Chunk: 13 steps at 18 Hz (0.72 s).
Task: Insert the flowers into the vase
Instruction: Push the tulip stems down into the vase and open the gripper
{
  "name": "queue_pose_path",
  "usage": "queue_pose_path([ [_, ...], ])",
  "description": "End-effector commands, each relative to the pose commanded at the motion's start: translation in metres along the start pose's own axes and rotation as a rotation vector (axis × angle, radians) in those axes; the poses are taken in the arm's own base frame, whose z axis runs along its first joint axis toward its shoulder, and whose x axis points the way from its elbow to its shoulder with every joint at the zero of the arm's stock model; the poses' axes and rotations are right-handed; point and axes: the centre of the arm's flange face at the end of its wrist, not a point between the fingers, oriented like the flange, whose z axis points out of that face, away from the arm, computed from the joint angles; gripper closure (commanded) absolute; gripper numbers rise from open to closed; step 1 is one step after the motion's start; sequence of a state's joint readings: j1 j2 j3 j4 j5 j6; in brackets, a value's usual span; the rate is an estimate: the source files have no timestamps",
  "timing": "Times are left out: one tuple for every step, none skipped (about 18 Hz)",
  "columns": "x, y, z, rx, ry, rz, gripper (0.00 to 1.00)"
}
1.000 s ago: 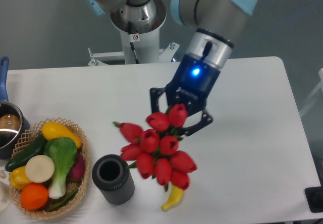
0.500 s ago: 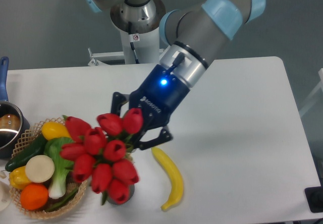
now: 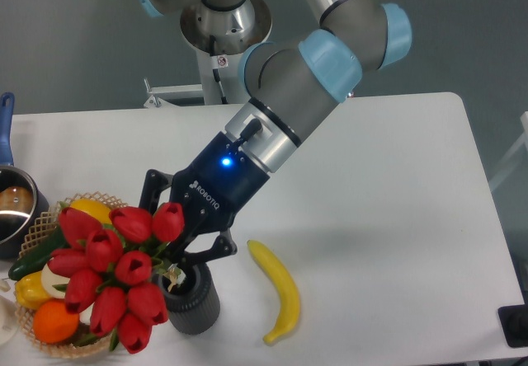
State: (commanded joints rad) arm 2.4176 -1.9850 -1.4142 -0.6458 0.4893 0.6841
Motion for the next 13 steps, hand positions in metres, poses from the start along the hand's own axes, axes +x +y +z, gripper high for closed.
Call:
queue_pose_path([
  [0.0,0.004,0.002,-0.006,0.002,-0.008,0.95],
  [0.0,0.009,0.004,-0.011,0.002,-0.014,0.95],
  [0.0,0.013,0.005,-0.014,0.005,-0.021,0.94],
  [-0.001,0.021,0.008,-0.022,0.007,-0.013,0.94],
  [-0.004,0.026,0.011,-0.026,0.011,0.004,0.93],
  [-0.004,0.032,0.013,-0.031,0.014,0.002,0.93],
  [-0.005,0.04,0.016,-0.036,0.019,-0.007,0.93],
  [-0.006,0.047,0.019,-0.044,0.021,-0.017,0.92],
  [-0.007,0.056,0.022,-0.054,0.024,-0.016,0.88],
  [-0.006,0.066,0.025,-0.066,0.026,-0.006,0.88],
  [-0.005,0.074,0.026,-0.073,0.03,0.007,0.88],
  [-0.003,0.082,0.028,-0.079,0.036,0.007,0.88],
  [-0.003,0.086,0.03,-0.082,0.039,0.01,0.87],
])
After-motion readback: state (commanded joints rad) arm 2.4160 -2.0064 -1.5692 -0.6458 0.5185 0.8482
